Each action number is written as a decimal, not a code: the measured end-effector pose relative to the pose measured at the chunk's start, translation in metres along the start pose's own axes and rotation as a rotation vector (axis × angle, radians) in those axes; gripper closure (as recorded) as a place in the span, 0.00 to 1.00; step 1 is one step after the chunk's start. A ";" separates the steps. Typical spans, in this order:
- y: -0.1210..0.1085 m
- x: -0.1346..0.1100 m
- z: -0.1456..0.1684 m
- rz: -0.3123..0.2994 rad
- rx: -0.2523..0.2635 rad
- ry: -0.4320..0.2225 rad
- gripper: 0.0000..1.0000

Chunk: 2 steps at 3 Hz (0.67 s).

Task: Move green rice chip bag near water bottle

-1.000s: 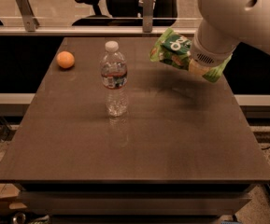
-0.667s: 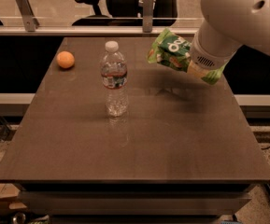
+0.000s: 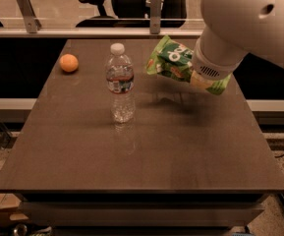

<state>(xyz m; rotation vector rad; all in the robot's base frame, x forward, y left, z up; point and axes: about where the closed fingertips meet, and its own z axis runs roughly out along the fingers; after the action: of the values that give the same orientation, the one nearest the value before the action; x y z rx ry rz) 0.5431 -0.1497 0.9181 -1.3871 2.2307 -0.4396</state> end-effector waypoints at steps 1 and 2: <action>0.017 0.003 -0.002 0.018 -0.056 0.031 1.00; 0.026 0.007 -0.001 0.039 -0.090 0.065 1.00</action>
Offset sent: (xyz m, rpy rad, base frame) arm -0.0340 0.0040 -0.0194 0.0068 0.1624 -0.0813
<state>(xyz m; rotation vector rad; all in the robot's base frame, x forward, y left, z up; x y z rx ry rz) 0.5202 -0.1445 0.9046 -1.3904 2.3523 -0.3797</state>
